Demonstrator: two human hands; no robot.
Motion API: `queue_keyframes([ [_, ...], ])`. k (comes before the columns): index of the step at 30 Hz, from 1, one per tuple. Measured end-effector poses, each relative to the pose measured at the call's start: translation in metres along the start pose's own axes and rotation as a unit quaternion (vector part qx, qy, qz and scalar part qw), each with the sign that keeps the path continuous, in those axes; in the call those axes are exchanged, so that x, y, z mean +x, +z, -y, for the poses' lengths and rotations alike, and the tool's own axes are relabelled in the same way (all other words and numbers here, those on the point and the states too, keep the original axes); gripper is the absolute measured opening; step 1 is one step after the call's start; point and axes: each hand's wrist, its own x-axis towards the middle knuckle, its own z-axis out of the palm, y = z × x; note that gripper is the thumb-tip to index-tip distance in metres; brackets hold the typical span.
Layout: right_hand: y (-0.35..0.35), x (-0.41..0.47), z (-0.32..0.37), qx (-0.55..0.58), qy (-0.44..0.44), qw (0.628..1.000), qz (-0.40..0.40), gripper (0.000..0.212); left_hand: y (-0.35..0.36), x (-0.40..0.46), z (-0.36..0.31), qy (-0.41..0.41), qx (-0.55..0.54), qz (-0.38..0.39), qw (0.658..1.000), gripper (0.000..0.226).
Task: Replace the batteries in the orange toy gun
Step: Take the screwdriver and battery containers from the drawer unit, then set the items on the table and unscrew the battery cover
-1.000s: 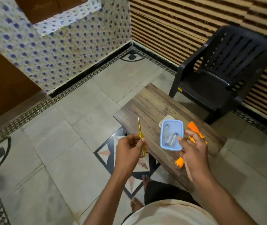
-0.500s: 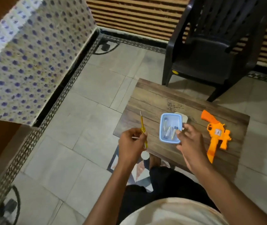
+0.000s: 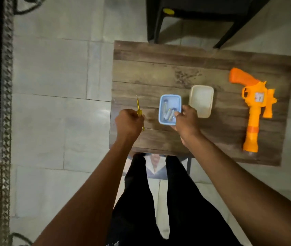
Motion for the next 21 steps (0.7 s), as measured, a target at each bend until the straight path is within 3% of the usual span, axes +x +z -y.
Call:
queue_keyframes([
  [4, 0.034, 0.022, 0.009, -0.065, -0.002, 0.997, -0.047, 0.026, 0.022, 0.055, 0.013, 0.017, 0.074, 0.040, 0.996, 0.022],
  [9, 0.057, 0.048, 0.004, -0.094, -0.025, 0.992, -0.079, 0.028, 0.038, 0.107, 0.016, 0.038, 0.092, 0.071, 0.992, 0.017],
  [21, 0.071, 0.055, 0.003, -0.125, -0.002, 0.982, -0.141, 0.023, 0.041, 0.126, 0.016, 0.097, 0.125, 0.092, 0.983, 0.028],
])
